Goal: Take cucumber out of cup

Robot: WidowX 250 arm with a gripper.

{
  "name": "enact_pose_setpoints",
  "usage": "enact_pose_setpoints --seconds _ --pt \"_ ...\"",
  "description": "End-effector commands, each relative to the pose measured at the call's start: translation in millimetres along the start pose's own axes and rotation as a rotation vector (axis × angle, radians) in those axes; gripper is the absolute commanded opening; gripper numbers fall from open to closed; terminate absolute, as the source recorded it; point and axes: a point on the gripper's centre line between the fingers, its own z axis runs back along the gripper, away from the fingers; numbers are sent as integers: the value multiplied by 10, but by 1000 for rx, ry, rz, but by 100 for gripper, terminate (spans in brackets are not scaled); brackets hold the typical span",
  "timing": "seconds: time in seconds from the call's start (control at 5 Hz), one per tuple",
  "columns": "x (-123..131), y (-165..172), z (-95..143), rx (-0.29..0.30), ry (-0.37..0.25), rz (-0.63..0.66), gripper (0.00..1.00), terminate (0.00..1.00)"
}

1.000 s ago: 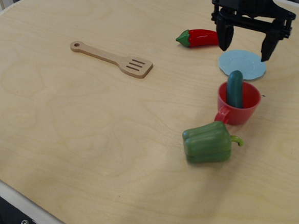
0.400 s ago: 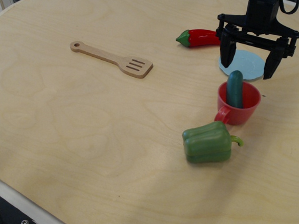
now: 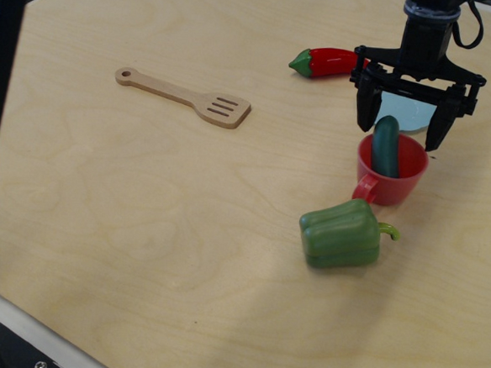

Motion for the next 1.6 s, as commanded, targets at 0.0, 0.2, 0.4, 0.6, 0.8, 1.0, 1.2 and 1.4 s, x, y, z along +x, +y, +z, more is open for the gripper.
enact_pose_setpoints --seconds 0.0,0.2,0.4,0.6,0.8,1.0,1.2,1.4 --pt "4 -18 258 -13 -79 18 100 0" --pt "-20 0 275 -16 -75 27 0 0" --pt "-48 13 296 -24 -74 30 0 0" --pt "-123 44 358 -19 -81 39 0 0" --pt "-194 55 492 -21 -114 46 0 0" --pt "-213 86 638 -26 -154 75 0 0" --pt "-205 208 840 -10 -234 142 0 0" --pt "-252 573 806 66 -229 326 0 0"
